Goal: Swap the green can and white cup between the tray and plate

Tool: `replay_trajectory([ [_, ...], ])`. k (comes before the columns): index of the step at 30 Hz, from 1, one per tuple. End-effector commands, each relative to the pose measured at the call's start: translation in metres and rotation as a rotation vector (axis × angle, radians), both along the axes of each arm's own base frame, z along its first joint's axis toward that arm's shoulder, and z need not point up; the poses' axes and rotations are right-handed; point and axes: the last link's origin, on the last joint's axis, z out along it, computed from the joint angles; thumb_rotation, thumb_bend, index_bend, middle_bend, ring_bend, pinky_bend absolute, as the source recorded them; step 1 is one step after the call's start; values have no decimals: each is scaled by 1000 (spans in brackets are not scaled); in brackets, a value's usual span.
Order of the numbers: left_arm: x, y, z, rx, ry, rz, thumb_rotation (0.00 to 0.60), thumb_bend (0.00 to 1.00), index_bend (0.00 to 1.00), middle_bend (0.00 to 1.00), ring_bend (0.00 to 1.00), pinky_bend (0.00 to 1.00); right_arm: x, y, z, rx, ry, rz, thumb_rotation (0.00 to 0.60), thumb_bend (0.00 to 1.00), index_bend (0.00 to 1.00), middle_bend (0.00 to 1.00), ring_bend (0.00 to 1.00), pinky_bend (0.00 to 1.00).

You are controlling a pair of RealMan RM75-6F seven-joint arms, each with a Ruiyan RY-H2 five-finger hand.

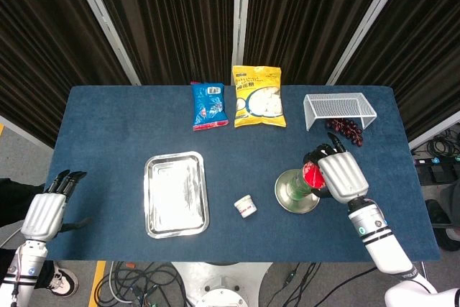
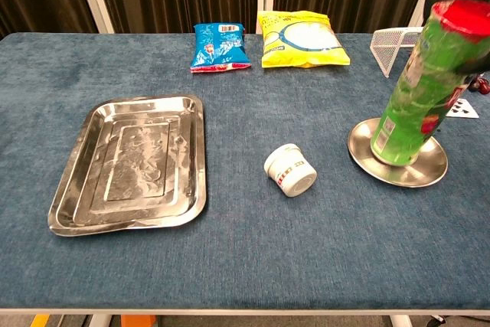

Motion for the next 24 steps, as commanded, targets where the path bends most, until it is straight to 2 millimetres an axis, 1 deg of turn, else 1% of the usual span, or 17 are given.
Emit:
replay_trajectory([
  [1,-1,0,0,1,0,1,600,23,135,133,65,341,-1,-1,-4,10,-6,-6,600,89,452,484,203,0],
  [4,-2,-1,1,3,-1,4,600,23,135,133,65,340,-1,-1,-6,17,1,-3,600,61,349,401,131,0],
  [8,-2,-1,1,8,-1,-1,600,23,121,133,65,340,1,-1,-5,29,10,-6,600,14,186,266,27,0],
  [11,-1,-1,1,10,0,-8,600,23,113,133,65,340,3,0,-2,22,16,-2,600,0,66,172,0,0],
  [12,-1,0,1,10,-1,-8,600,23,113,133,65,339,4,0,-1,17,14,0,600,0,41,144,0,0],
  [16,1,1,2,11,-4,-13,600,23,113,133,65,337,6,3,8,-8,-5,2,600,0,2,92,0,0],
  [19,7,4,0,-2,-17,-26,600,22,113,133,65,336,6,9,23,-51,-28,9,600,0,0,80,0,0],
  [20,11,6,-2,-11,-24,-38,600,22,113,133,65,335,6,12,30,-69,-37,11,600,0,0,79,0,0],
  [24,39,21,-14,-69,-43,-144,600,20,113,133,65,335,1,27,65,-159,-118,26,600,0,0,78,0,0],
])
